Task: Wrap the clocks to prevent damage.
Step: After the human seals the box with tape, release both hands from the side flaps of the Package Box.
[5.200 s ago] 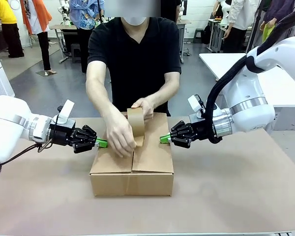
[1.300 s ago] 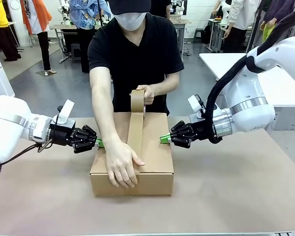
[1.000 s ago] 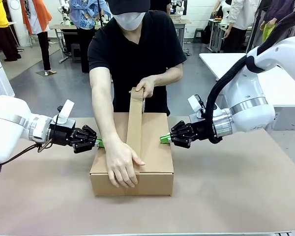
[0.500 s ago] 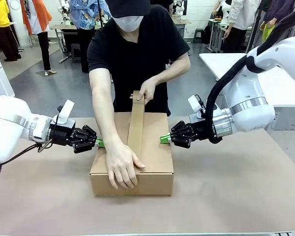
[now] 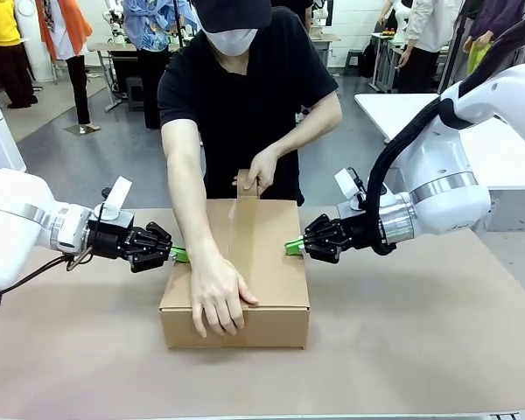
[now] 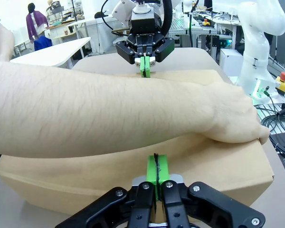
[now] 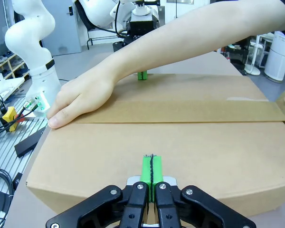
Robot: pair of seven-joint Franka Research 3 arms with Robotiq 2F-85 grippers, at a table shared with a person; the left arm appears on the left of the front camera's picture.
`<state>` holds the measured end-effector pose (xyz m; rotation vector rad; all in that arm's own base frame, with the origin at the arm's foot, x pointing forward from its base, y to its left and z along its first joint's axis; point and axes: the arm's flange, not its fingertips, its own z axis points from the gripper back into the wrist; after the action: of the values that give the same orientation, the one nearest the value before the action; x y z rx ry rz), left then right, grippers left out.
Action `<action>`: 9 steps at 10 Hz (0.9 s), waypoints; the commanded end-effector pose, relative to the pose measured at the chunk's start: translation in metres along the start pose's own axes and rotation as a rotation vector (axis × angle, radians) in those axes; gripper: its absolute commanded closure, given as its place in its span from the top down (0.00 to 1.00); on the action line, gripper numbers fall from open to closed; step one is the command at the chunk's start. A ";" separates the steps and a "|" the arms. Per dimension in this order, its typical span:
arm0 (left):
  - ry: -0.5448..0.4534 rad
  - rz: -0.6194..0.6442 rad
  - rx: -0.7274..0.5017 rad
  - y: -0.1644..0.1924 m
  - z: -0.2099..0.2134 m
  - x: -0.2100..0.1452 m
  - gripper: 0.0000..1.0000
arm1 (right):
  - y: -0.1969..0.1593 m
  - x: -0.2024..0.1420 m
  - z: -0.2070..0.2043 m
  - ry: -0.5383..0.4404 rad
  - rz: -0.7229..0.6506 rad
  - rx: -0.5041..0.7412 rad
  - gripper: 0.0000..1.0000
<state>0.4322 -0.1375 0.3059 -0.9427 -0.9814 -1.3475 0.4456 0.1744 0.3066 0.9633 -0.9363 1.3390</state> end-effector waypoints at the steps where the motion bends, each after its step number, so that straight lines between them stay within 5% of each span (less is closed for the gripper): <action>1: 0.007 0.000 0.002 0.000 -0.001 -0.001 0.00 | 0.001 -0.002 -0.002 0.006 -0.003 0.000 0.01; 9: 0.007 0.000 0.002 0.000 -0.001 -0.001 0.00 | 0.001 -0.002 -0.002 0.006 -0.003 0.000 0.01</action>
<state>0.4322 -0.1375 0.3057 -0.9429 -0.9810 -1.3472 0.4456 0.1744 0.3066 0.9633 -0.9363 1.3390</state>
